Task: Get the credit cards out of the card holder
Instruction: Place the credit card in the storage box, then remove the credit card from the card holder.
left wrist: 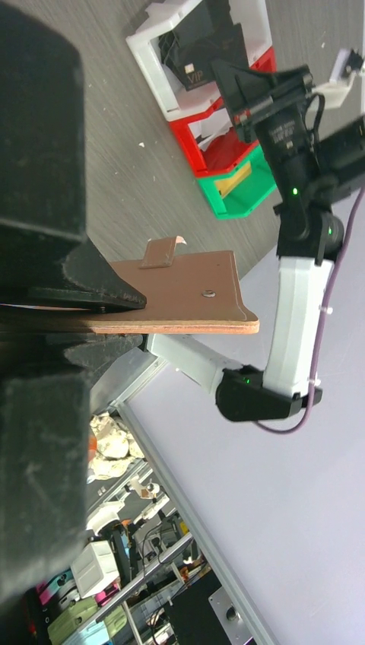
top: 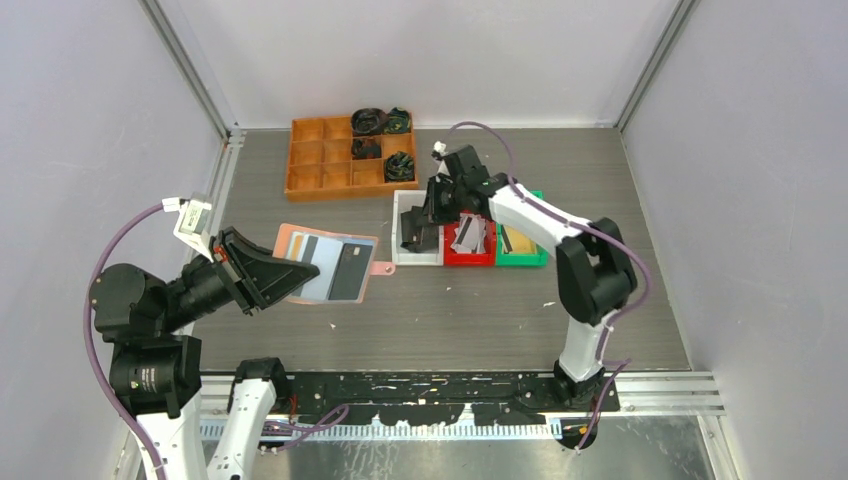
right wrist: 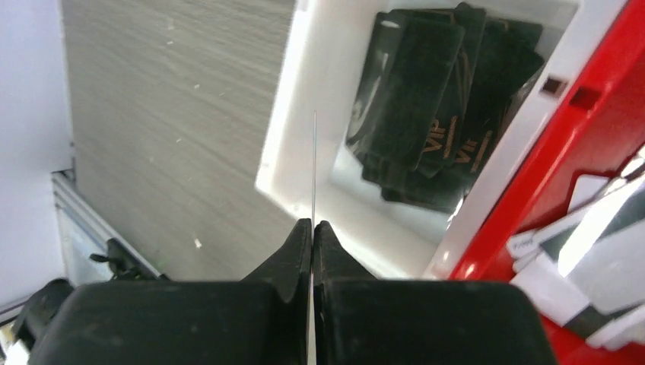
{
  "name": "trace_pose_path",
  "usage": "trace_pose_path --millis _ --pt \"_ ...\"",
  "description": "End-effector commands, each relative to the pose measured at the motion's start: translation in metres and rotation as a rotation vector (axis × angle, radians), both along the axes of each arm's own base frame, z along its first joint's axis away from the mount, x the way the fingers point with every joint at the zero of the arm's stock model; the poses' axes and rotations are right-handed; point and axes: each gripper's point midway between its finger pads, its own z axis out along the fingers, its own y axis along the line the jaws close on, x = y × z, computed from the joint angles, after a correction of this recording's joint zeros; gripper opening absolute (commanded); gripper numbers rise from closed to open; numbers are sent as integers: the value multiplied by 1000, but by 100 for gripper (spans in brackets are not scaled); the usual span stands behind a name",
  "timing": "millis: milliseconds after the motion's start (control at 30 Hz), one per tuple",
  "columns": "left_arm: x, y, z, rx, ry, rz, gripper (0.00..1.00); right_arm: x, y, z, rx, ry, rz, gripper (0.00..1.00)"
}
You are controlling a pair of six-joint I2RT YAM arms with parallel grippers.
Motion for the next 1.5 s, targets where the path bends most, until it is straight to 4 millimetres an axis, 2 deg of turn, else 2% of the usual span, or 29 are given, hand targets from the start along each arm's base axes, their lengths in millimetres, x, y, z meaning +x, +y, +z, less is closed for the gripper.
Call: trace_pose_path --millis 0,167,300,333,367,433,533,567,700,767,833,900,1033,1067,1200,1233,1267,1333,1467 --pt "-5 -1 11 6 -62 -8 0 27 11 5 -14 -44 18 1" --pt "-6 -1 13 3 -69 -11 0 46 17 -20 -64 -30 16 1" --pt "-8 -1 15 3 -78 -13 0 54 19 -34 -123 -25 26 9" --pt "-9 -2 16 2 -79 -15 0 54 19 -37 -139 -28 31 14" --pt "-9 -2 16 2 -80 -15 0 56 17 -38 -162 -36 23 20" --pt "-10 -2 17 3 -85 -15 0 56 15 -35 -186 -51 21 26" --pt "-11 -2 18 3 -87 -15 0 56 13 -19 -205 -103 4 39" --pt "-11 -2 18 3 -89 -15 0 55 15 -8 -198 -131 2 42" --pt "-12 -2 22 5 -97 -17 0 49 19 39 -174 -231 -8 47" --pt "-13 -2 23 4 -102 -16 0 43 22 74 -119 -277 -13 50" --pt "-12 -2 25 -3 -106 -10 0 30 24 118 -14 -318 -23 57" --pt "-11 -1 29 -13 -118 0 0 10 24 156 130 -346 -37 67" --pt "-4 2 36 -44 -152 58 0 -42 19 234 561 -426 -66 96" --pt "-2 3 39 -61 -158 71 0 -58 15 253 677 -446 -55 99" --pt "2 5 46 -91 -164 88 0 -117 -9 308 1095 -441 -19 100" --pt "4 5 47 -97 -156 90 0 -126 -12 305 1139 -428 -12 100" --pt "6 5 48 -102 -149 92 0 -140 -18 318 1227 -436 11 100" --pt "8 6 49 -115 -139 95 0 -159 -16 318 1271 -438 32 99" --pt "12 7 53 -136 -129 100 0 -197 10 316 1270 -442 123 100"
